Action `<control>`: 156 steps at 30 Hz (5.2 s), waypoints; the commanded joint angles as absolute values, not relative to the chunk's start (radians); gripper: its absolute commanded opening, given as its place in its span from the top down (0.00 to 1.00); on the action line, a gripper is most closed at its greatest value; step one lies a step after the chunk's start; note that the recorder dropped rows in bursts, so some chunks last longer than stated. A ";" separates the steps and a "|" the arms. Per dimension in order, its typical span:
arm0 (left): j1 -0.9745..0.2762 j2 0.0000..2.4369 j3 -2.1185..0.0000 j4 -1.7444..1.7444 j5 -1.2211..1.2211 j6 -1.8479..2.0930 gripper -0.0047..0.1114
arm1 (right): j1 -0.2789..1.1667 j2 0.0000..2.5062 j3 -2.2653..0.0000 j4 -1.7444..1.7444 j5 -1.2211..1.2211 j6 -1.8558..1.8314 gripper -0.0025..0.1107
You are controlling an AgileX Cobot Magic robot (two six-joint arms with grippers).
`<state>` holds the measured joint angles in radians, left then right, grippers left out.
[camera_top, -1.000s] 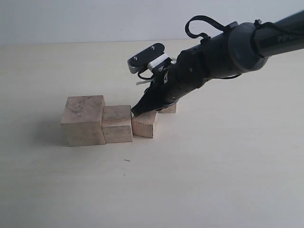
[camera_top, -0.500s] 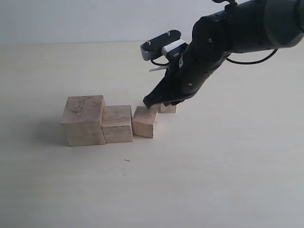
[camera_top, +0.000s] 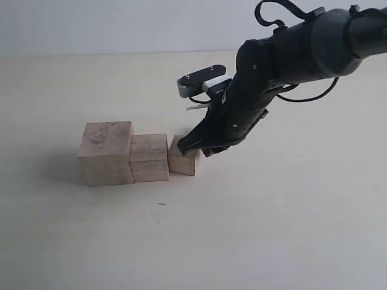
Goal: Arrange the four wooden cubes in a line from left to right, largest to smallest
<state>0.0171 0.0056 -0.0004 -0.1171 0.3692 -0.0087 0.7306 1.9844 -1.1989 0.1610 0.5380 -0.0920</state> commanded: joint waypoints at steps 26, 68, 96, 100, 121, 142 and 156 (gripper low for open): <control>0.011 0.000 0.000 -0.115 0.360 -0.006 0.96 | 0.724 2.019 -1.203 0.360 0.448 -0.316 0.77; 0.011 0.000 0.000 -0.115 0.360 -0.006 0.96 | 0.720 2.087 -1.347 -0.229 0.460 0.638 0.43; 0.011 0.000 0.000 -0.115 0.360 -0.006 0.96 | 0.721 2.009 -1.356 -0.179 0.554 0.628 0.43; 0.011 0.000 0.000 -0.115 0.360 -0.006 0.96 | 0.721 2.024 -1.356 -0.131 0.544 0.631 0.43; 0.011 0.000 0.000 -0.115 0.360 -0.006 0.96 | 0.721 2.105 -1.404 -0.123 0.500 0.658 0.43; 0.011 0.000 0.000 -0.115 0.360 -0.006 0.96 | 0.721 2.035 -1.404 -0.157 0.790 0.293 0.98; 0.011 0.000 0.000 -0.115 0.360 -0.006 0.96 | 0.690 1.886 -1.401 0.221 0.982 -0.677 0.98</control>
